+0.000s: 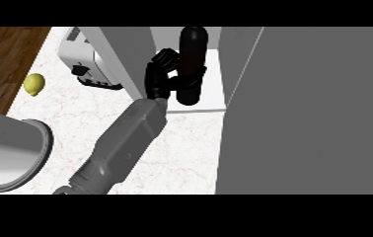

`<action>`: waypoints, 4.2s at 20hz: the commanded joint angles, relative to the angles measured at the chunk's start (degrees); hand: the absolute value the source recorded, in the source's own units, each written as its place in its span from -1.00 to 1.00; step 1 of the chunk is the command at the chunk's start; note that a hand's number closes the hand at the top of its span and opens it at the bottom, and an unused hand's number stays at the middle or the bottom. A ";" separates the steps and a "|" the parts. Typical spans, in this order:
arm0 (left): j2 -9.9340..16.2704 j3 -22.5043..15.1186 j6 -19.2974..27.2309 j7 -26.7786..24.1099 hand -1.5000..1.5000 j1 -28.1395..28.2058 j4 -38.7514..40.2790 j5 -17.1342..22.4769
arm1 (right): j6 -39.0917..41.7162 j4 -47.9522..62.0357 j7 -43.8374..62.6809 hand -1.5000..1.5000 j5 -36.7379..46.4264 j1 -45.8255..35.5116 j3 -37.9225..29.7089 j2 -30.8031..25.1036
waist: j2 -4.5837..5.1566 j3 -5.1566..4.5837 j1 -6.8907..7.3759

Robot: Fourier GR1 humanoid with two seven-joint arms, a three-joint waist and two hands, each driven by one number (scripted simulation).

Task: Pick up the wine, place it into the cabinet and close the cabinet

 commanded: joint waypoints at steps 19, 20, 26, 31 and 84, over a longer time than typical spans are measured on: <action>4.59 1.29 8.47 -0.90 -1.00 -16.02 23.68 -8.89 | 0.19 -8.51 4.69 -1.00 -4.71 1.42 2.58 2.14 | 0.45 -0.01 -1.44; 3.24 1.65 9.79 -1.63 -1.00 -15.70 24.94 -8.83 | 1.73 -8.93 4.15 -1.00 -4.48 1.52 2.58 0.83 | 0.67 -0.01 -2.12; 5.36 1.81 8.85 0.06 -1.00 -17.89 26.97 -10.00 | 1.95 -8.57 2.89 -1.00 -6.34 2.15 0.20 1.10 | 0.62 0.02 -1.67; 5.16 2.52 8.20 -1.79 -1.00 -16.65 27.68 -10.40 | 2.19 -8.67 2.97 -1.00 -3.65 3.18 3.41 1.61 | 0.57 -0.04 -1.50; 7.71 -13.15 4.34 2.78 -1.00 34.83 -53.51 -19.81 | -1.73 -13.77 5.72 -1.00 -0.83 5.21 5.93 -0.46 | -0.80 0.03 2.13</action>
